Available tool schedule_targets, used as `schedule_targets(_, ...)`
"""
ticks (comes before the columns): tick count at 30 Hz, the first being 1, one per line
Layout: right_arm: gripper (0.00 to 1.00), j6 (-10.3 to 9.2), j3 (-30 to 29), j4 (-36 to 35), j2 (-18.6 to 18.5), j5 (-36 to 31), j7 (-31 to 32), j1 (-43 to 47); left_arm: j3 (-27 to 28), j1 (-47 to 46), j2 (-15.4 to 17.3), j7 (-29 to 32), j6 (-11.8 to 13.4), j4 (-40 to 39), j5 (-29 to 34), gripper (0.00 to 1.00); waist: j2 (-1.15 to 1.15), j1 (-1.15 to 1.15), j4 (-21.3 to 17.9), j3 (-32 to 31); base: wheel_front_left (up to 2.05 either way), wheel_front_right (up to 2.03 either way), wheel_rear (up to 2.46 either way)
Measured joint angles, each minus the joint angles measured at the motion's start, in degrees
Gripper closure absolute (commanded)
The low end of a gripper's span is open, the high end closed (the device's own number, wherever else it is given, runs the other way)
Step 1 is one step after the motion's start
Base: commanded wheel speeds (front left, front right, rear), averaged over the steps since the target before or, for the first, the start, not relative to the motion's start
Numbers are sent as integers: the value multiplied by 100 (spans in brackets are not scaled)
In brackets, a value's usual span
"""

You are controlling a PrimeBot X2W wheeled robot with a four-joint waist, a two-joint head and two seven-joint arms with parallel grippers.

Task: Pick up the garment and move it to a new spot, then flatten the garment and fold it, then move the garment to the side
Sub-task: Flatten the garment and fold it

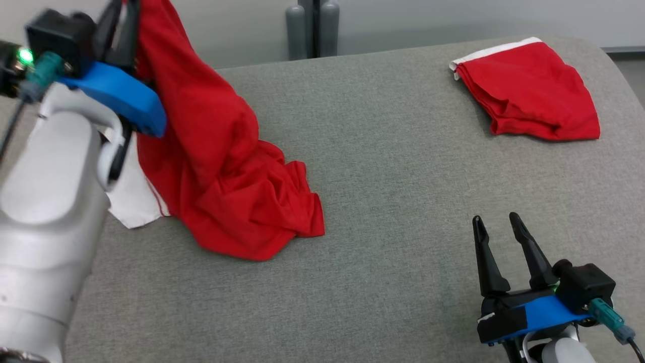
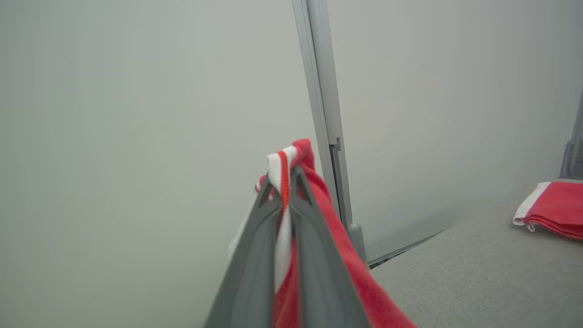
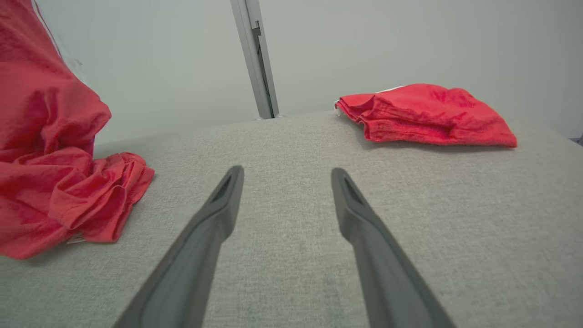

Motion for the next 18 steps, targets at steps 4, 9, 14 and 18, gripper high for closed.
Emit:
schedule_targets(4,0,1,27,37,-2,7,-1,55,-29,796,-86,1,-19,-613,155,100,0,0,128,-117,0,0,0)
schedule_targets(9,0,0,32,101,-1,-4,-1,154,-201,2040,-185,1,-49,-1236,250,100,0,0,361,-299,0,0,0)
schedule_targets(14,0,1,35,146,0,-13,-1,209,-420,3169,-240,1,-73,-1674,303,100,0,-1,653,-461,0,0,0)
schedule_targets(18,0,0,26,189,0,-13,-1,239,-488,3907,-326,0,-42,-1954,343,100,0,-1,893,-555,0,0,0)
